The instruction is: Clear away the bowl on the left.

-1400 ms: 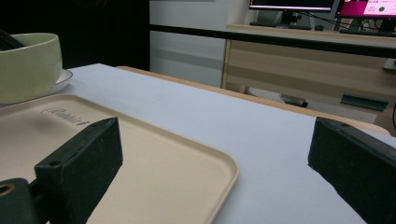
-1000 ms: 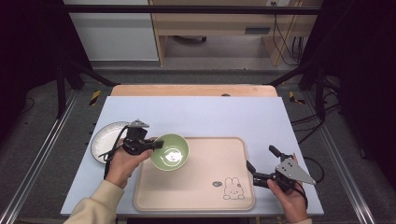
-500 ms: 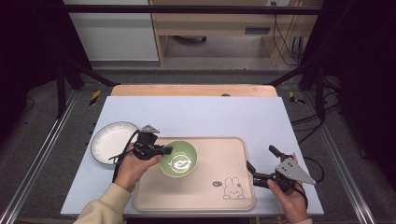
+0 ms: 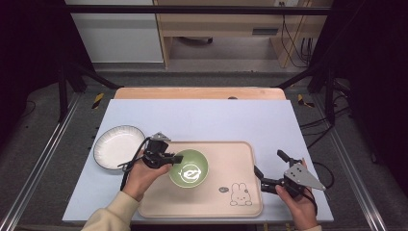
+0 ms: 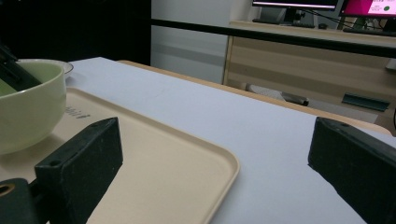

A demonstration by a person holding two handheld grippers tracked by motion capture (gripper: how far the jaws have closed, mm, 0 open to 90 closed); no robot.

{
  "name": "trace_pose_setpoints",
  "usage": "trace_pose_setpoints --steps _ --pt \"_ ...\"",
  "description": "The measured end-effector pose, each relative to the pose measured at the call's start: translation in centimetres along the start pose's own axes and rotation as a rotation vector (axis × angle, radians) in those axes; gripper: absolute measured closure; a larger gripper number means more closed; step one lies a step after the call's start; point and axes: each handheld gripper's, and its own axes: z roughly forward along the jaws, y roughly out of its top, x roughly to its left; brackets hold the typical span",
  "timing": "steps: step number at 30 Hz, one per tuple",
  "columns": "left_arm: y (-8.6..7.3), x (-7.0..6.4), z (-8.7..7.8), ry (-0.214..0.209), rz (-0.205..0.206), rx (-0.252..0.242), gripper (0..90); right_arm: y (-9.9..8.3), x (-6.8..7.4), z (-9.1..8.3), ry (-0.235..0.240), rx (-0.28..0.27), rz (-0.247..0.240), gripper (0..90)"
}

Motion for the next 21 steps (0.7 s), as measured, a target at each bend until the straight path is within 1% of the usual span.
trace_pose_setpoints --steps 4,5,9,11,13,18,21 --pt "-0.1 -0.1 0.5 -0.005 0.004 0.016 83.6 0.0 0.0 0.0 0.002 -0.001 0.001 3.1" --pt "-0.1 -0.3 0.8 -0.011 -0.001 0.014 83.6 0.0 0.1 0.0 0.003 -0.001 0.003 3.1" --pt "-0.1 -0.6 1.1 -0.019 0.002 0.019 83.6 0.0 0.0 0.0 0.001 -0.001 0.003 3.1" --pt "0.0 -0.8 1.2 -0.021 0.014 0.030 83.6 0.0 0.0 0.0 0.000 -0.001 0.004 3.1" --pt "0.0 -0.9 1.3 -0.020 0.012 0.027 83.5 0.1 0.1 -0.1 0.002 -0.010 0.004 3.1" --pt "0.0 -1.1 1.4 -0.021 0.008 0.028 83.6 0.1 0.2 -0.1 0.006 -0.007 0.002 3.1" --pt "-0.1 -1.0 1.7 -0.016 0.017 0.045 83.5 0.1 0.2 0.0 0.005 -0.002 0.001 3.1"
